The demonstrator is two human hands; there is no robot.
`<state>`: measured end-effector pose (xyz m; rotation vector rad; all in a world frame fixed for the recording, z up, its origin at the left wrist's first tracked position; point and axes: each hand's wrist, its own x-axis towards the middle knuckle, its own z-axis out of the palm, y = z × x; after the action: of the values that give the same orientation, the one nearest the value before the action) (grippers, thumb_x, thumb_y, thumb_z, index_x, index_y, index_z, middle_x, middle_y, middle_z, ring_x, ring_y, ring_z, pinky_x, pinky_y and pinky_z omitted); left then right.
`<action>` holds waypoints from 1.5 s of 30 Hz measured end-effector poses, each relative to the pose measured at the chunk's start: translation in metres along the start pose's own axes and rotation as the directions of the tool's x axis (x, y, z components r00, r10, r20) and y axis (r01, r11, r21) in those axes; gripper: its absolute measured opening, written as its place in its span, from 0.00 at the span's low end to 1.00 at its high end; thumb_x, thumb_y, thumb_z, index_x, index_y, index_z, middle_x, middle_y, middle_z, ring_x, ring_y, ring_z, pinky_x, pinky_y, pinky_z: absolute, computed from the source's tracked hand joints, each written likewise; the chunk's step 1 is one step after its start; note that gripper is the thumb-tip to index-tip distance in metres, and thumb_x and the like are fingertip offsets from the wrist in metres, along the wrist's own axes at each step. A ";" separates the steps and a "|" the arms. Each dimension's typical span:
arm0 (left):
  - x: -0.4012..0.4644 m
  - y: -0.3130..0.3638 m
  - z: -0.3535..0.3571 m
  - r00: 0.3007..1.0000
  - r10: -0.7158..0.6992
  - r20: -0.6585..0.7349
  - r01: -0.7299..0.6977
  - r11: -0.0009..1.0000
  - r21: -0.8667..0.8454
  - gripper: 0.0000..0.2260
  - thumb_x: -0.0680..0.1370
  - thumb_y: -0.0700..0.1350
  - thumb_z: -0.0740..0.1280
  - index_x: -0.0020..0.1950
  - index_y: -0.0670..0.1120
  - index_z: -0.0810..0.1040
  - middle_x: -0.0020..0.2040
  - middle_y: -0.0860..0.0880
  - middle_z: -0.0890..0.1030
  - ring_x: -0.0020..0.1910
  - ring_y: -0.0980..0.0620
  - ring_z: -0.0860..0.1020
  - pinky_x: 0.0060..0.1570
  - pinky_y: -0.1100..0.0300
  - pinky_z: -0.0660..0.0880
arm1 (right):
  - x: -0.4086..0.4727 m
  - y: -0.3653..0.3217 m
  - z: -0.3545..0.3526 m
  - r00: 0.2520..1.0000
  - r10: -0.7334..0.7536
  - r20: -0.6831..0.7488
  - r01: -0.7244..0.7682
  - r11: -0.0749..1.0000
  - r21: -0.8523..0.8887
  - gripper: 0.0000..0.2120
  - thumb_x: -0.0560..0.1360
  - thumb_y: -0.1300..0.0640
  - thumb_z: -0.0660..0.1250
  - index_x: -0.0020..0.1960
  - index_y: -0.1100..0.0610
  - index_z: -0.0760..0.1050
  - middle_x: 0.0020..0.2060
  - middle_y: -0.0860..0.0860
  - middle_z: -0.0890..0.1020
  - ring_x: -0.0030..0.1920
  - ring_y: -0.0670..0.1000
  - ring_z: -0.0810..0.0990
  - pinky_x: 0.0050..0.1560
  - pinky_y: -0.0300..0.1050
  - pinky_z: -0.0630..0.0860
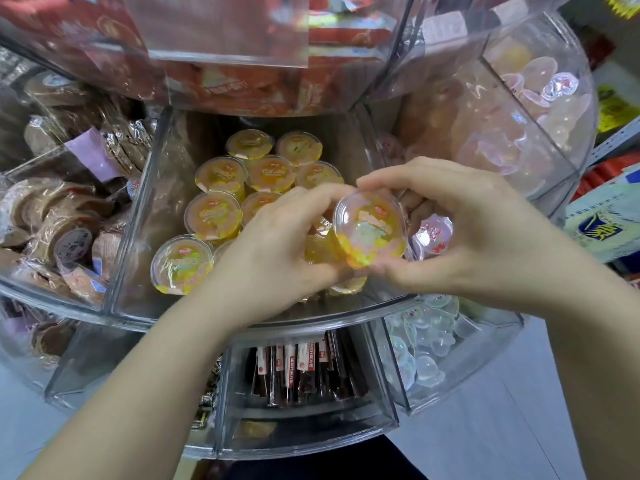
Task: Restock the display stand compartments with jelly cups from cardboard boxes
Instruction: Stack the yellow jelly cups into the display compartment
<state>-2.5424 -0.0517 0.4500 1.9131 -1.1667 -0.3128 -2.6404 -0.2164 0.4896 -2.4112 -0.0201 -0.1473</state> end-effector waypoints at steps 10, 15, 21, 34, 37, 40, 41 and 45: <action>-0.006 -0.003 -0.010 0.996 -0.071 0.058 0.059 0.981 0.187 0.31 0.59 0.61 0.72 0.59 0.52 0.73 0.50 0.59 0.76 0.48 0.62 0.70 0.49 0.72 0.66 | 0.002 0.001 -0.004 0.994 -0.033 0.105 0.068 0.936 -0.345 0.27 0.61 0.43 0.71 0.59 0.49 0.77 0.47 0.45 0.78 0.46 0.43 0.74 0.50 0.41 0.69; -0.023 -0.017 -0.027 0.992 -0.053 0.111 0.020 0.960 0.281 0.25 0.60 0.61 0.74 0.52 0.50 0.80 0.51 0.55 0.79 0.52 0.53 0.72 0.57 0.56 0.68 | 0.004 0.007 0.016 0.966 -0.004 0.259 0.146 0.832 -0.535 0.28 0.62 0.42 0.72 0.60 0.50 0.77 0.47 0.45 0.80 0.54 0.51 0.71 0.55 0.45 0.56; -0.029 -0.023 -0.021 0.991 -0.086 0.104 0.046 0.939 0.342 0.19 0.62 0.53 0.76 0.51 0.50 0.81 0.52 0.53 0.80 0.54 0.48 0.75 0.52 0.44 0.69 | 0.013 0.012 0.027 0.954 0.048 0.295 0.135 0.811 -0.569 0.31 0.60 0.38 0.74 0.59 0.50 0.77 0.54 0.44 0.80 0.57 0.49 0.72 0.56 0.48 0.54; -0.030 -0.027 -0.013 0.995 -0.095 0.026 0.077 0.911 0.404 0.21 0.62 0.54 0.75 0.50 0.46 0.79 0.49 0.48 0.77 0.50 0.45 0.74 0.49 0.46 0.71 | 0.004 0.021 0.034 0.977 -0.051 0.208 0.158 0.828 -0.538 0.26 0.60 0.46 0.78 0.54 0.56 0.80 0.52 0.50 0.81 0.62 0.53 0.75 0.58 0.54 0.65; -0.030 -0.027 -0.015 0.992 -0.059 0.111 0.003 0.890 0.455 0.23 0.61 0.54 0.76 0.52 0.48 0.77 0.52 0.49 0.76 0.51 0.47 0.73 0.49 0.52 0.66 | 0.002 0.023 0.034 0.978 -0.072 0.198 0.169 0.828 -0.535 0.26 0.59 0.48 0.79 0.54 0.57 0.80 0.53 0.51 0.81 0.63 0.54 0.75 0.59 0.55 0.66; -0.025 -0.028 -0.014 0.986 -0.041 0.160 -0.045 0.866 0.497 0.22 0.61 0.48 0.77 0.53 0.48 0.76 0.56 0.49 0.76 0.53 0.46 0.73 0.48 0.55 0.62 | 0.004 0.023 0.034 0.978 -0.078 0.192 0.171 0.828 -0.535 0.26 0.58 0.47 0.79 0.53 0.57 0.81 0.51 0.50 0.82 0.60 0.55 0.76 0.58 0.55 0.66; -0.024 -0.029 -0.013 0.988 -0.046 0.150 -0.037 0.862 0.505 0.22 0.61 0.46 0.77 0.53 0.47 0.76 0.55 0.49 0.76 0.53 0.46 0.73 0.47 0.56 0.61 | 0.005 0.023 0.034 0.979 -0.081 0.186 0.170 0.828 -0.534 0.26 0.58 0.47 0.79 0.53 0.57 0.81 0.50 0.50 0.82 0.59 0.55 0.77 0.58 0.54 0.66; -0.023 -0.030 -0.010 0.997 -0.031 0.076 -0.012 0.859 0.512 0.20 0.60 0.42 0.77 0.49 0.45 0.76 0.50 0.46 0.77 0.48 0.43 0.74 0.45 0.52 0.67 | 0.004 0.024 0.036 0.982 -0.122 0.146 0.182 0.821 -0.541 0.25 0.57 0.47 0.79 0.50 0.58 0.82 0.48 0.51 0.83 0.56 0.55 0.78 0.56 0.56 0.69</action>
<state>-2.5306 -0.0212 0.4283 2.3848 -1.3973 -0.0830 -2.6309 -0.2104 0.4474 -3.0009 -0.2535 -0.1082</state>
